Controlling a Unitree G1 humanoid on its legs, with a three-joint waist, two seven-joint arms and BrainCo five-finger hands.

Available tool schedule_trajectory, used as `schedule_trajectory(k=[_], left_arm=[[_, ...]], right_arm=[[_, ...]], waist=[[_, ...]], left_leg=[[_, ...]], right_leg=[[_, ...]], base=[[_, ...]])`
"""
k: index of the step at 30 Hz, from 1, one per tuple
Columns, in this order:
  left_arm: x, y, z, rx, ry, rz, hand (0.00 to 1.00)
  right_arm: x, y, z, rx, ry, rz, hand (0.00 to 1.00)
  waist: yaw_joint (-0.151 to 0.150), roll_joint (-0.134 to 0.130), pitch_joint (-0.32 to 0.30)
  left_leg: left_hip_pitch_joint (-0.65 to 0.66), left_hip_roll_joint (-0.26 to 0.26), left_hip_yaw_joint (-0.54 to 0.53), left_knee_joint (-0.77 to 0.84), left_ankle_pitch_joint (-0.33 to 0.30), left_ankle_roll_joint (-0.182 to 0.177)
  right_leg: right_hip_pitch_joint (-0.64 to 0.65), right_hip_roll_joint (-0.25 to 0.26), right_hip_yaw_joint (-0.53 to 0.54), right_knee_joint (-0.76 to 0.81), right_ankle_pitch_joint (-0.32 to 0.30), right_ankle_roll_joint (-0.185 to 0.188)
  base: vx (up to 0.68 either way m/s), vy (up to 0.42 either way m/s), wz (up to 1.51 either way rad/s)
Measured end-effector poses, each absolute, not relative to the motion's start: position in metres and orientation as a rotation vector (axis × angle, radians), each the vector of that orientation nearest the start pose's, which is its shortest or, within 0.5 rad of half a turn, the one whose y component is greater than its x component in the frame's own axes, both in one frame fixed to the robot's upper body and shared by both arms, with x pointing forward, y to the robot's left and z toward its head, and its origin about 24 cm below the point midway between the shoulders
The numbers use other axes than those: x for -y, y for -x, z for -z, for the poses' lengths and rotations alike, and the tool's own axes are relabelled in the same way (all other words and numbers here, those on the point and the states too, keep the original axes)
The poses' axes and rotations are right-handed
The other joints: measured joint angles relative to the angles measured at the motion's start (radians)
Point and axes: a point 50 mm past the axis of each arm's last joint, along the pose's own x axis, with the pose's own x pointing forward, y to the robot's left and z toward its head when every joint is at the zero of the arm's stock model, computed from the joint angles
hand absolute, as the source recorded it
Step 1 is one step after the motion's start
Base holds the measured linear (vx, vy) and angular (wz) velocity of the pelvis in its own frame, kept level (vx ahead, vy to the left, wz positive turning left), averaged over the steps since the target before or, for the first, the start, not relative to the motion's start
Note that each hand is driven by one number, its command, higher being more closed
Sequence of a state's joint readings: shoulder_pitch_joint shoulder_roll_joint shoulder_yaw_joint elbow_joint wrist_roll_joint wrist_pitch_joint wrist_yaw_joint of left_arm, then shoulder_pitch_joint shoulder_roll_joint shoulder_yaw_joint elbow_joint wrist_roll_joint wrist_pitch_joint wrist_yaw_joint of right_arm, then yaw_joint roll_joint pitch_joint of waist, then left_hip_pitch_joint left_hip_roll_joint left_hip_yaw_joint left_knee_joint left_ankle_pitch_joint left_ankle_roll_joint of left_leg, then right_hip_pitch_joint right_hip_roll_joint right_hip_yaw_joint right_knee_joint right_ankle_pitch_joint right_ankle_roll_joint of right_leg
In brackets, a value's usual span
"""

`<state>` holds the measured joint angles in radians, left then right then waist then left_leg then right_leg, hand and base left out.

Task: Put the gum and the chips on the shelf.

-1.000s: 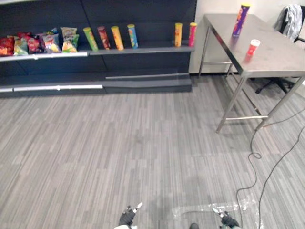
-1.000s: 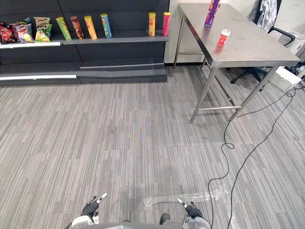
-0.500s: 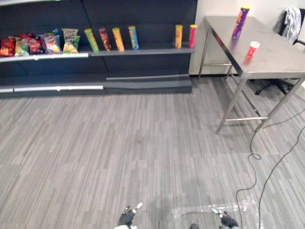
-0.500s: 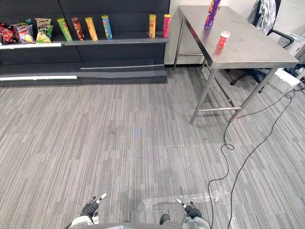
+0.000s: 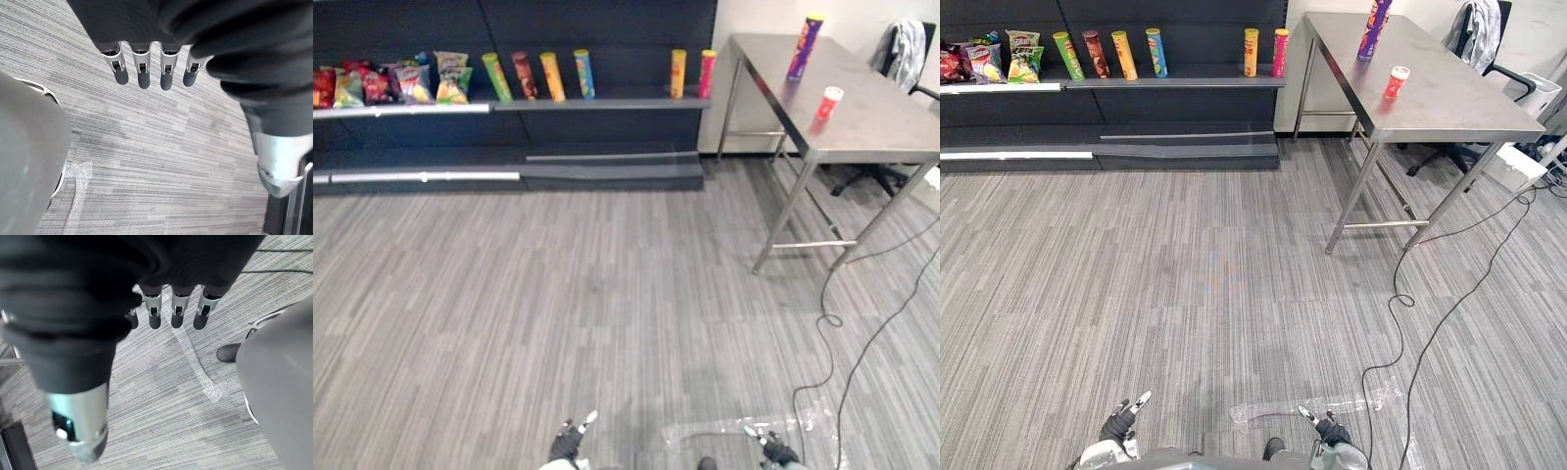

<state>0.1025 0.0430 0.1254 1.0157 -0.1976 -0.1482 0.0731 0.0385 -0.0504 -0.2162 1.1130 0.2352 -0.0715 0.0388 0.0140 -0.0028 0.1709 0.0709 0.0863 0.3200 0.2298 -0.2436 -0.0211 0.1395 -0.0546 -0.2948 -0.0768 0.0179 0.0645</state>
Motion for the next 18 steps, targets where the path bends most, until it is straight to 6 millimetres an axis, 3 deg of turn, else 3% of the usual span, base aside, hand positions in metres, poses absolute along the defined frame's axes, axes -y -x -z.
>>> schedule_trajectory(k=[2,4,6,9,12,15,18], left_arm=[[-0.192,-0.103,0.155,-0.948,0.158,-0.354,0.00],[-0.193,-0.103,0.154,-0.943,0.171,-0.361,0.00],[-0.194,-0.104,0.154,-0.938,0.169,-0.363,0.00],[-0.197,-0.106,0.152,-0.927,0.165,-0.363,0.00],[-0.197,-0.107,0.152,-0.923,0.164,-0.368,0.00],[-0.202,-0.106,0.151,-0.924,0.152,-0.373,0.00],[-0.203,-0.105,0.152,-0.935,0.148,-0.373,0.00]], right_arm=[[0.197,-0.102,0.161,-1.028,-0.286,0.344,0.00],[0.199,-0.103,0.160,-1.023,-0.288,0.348,0.00],[0.200,-0.103,0.160,-1.021,-0.297,0.351,0.00],[0.199,-0.103,0.160,-1.019,-0.306,0.349,0.00],[0.204,-0.104,0.159,-1.005,-0.333,0.384,0.00],[0.208,-0.110,0.156,-0.964,-0.360,0.412,0.00],[0.208,-0.114,0.155,-0.948,-0.377,0.421,0.00]], waist=[[0.003,0.011,0.002],[0.004,0.017,0.005],[0.005,0.015,0.012],[0.014,-0.001,0.012],[0.012,-0.003,0.022],[0.000,-0.008,0.037],[-0.020,-0.005,0.043]], left_leg=[[-0.023,0.015,0.005,0.042,-0.032,0.012],[-0.059,0.031,0.004,0.105,-0.065,0.022],[-0.081,0.028,0.004,0.154,-0.092,0.031],[-0.084,0.007,0.007,0.178,-0.112,0.038],[-0.070,-0.006,0.012,0.198,-0.154,0.050],[-0.030,-0.008,0.000,0.214,-0.186,0.052],[0.010,0.012,-0.037,0.209,-0.193,0.048]], right_leg=[[-0.028,0.001,0.008,0.047,-0.019,0.004],[-0.088,-0.013,0.006,0.162,-0.075,0.007],[-0.149,-0.051,0.000,0.314,-0.151,0.012],[-0.193,-0.099,-0.010,0.434,-0.211,0.020],[-0.251,-0.163,-0.057,0.611,-0.232,0.024],[-0.350,-0.228,-0.046,0.887,-0.180,-0.025],[-0.387,-0.226,-0.036,0.916,-0.218,-0.020]], base=[[-0.08,0.072,-0.17],[-0.06,0.094,0.01],[-0.05,0.097,0.09],[-0.01,0.035,0.03],[0.02,0.010,-0.05],[0.07,0.009,0.02],[0.26,-0.078,0.33]])
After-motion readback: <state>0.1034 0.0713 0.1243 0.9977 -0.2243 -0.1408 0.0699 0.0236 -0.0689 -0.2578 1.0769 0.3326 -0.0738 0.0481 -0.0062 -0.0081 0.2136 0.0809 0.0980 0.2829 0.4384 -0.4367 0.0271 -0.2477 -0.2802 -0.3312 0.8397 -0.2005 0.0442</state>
